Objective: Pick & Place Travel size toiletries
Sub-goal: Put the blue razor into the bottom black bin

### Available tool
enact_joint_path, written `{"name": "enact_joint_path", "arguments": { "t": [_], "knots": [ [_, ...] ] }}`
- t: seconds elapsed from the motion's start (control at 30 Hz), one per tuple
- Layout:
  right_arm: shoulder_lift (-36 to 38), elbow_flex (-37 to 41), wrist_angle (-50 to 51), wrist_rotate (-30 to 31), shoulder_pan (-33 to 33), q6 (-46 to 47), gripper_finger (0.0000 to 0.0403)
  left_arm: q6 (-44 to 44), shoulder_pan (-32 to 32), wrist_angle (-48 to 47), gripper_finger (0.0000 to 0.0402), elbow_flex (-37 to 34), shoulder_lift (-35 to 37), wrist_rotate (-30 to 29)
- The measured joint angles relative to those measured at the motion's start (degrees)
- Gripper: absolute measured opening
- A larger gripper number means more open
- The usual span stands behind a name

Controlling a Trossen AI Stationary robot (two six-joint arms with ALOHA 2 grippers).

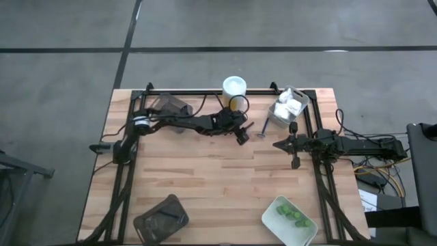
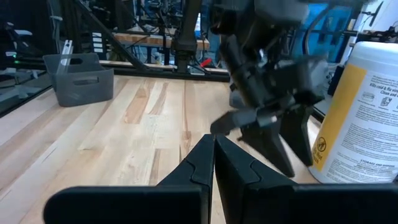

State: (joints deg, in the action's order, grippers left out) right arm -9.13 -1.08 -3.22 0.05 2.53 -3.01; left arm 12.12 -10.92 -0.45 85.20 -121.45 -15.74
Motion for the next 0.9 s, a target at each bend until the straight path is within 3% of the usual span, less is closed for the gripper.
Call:
{"name": "enact_joint_path", "arguments": {
  "t": [0.7,0.9],
  "knots": [
    [0.0,0.0,0.0,0.0,0.0,0.0,0.0008,0.3,-0.2,0.6,0.0192,-1.2,-4.4,0.0],
    [0.0,0.0,0.0,0.0,0.0,0.0,0.0008,4.1,-0.3,0.0,0.0181,-2.1,-4.3,0.3]
  ]
}}
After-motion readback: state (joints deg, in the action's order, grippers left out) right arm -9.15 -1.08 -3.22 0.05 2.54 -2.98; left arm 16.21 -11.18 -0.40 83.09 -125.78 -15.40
